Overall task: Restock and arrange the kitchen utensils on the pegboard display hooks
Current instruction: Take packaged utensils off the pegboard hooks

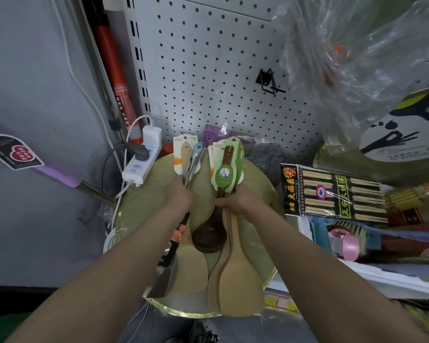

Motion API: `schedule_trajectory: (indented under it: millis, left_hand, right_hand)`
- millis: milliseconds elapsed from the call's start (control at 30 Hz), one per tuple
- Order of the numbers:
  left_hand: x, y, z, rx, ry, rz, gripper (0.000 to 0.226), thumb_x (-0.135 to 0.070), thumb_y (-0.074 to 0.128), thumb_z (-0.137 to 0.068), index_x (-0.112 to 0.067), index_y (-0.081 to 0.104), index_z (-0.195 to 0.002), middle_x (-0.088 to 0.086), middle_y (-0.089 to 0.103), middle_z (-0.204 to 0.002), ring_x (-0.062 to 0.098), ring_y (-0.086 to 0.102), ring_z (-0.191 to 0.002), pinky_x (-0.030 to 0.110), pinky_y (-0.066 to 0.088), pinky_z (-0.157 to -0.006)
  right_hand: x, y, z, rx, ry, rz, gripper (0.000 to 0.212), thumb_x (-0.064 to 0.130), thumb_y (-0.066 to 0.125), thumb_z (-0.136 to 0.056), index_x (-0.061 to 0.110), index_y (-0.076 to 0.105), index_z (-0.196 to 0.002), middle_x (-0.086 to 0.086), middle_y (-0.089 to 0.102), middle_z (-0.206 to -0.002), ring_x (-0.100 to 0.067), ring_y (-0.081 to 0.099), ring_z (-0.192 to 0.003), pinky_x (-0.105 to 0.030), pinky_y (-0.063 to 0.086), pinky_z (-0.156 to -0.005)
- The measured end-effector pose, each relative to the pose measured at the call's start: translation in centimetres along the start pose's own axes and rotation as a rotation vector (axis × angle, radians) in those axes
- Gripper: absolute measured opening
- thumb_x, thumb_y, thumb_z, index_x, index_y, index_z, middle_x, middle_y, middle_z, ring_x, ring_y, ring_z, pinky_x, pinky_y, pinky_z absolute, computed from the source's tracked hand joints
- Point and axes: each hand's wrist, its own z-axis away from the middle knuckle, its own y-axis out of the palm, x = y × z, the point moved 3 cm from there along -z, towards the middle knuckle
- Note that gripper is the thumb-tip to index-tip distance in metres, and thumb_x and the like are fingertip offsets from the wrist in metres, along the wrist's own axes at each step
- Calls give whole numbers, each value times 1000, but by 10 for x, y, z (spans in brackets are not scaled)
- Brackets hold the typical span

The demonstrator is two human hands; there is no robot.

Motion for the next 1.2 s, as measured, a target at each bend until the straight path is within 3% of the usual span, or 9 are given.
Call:
schedule_trajectory:
  millis: [100,200,267,433,567,700,867,1200]
  left_hand:
    - [-3,-2,5,19,-19,82,27,2,48,-89,-8,57,-113,10,62,-107,30,58,-96,41,51,-80]
    - [-11,-9,17,60,-20,109,44,5,47,-90,-6,49,-133,14,56,-128,31,54,-112,40,47,-92]
    - [-19,-15,28,76,29,107,51,4,50,-92,-11,44,-140,13,53,-135,30,52,-119,38,47,-95]
    - [-50,-30,62,106,222,-37,49,-12,61,-92,-14,47,-139,6,54,-137,24,53,-122,32,43,-97]
    - [-90,-40,96,131,372,-151,48,-16,62,-90,-18,49,-136,2,58,-131,21,57,-115,33,47,-96]
    - [-140,-37,140,218,521,-176,43,-14,63,-89,-17,53,-131,1,62,-120,17,59,-104,28,46,-92]
    - [-208,-1,206,343,724,-249,39,-16,67,-87,-15,58,-124,4,67,-114,22,63,-103,36,49,-95]
    - [-325,122,380,518,1132,-279,40,-21,68,-86,-21,57,-124,-2,66,-111,15,62,-102,36,50,-93]
  right_hand:
    - [1,1,4,-47,2,-38,53,31,85,-73,14,64,-118,-4,67,-116,-25,62,-109,-41,51,-96]
    - [4,-3,16,-115,15,-17,43,30,80,-79,12,64,-114,-8,68,-115,-25,63,-107,-36,52,-90]
    - [9,-10,29,-184,0,21,49,30,77,-82,9,58,-121,-10,65,-119,-27,61,-110,-31,49,-83]
    - [28,-42,77,-280,-97,45,52,30,75,-84,12,54,-128,-8,65,-119,-25,63,-106,-39,53,-90]
    - [42,-82,129,-362,-198,71,46,28,74,-85,15,57,-126,-4,64,-107,-21,62,-98,-33,50,-79]
    - [37,-131,185,-513,-234,153,39,24,72,-82,18,62,-120,-6,69,-109,-27,63,-103,-35,50,-84]
    - [-8,-199,265,-685,-204,206,36,18,68,-83,17,63,-118,-4,69,-108,-27,63,-102,-35,49,-84]
    - [-160,-306,426,-967,-28,176,33,12,59,-85,21,64,-116,-4,71,-101,-28,65,-95,-41,53,-81]
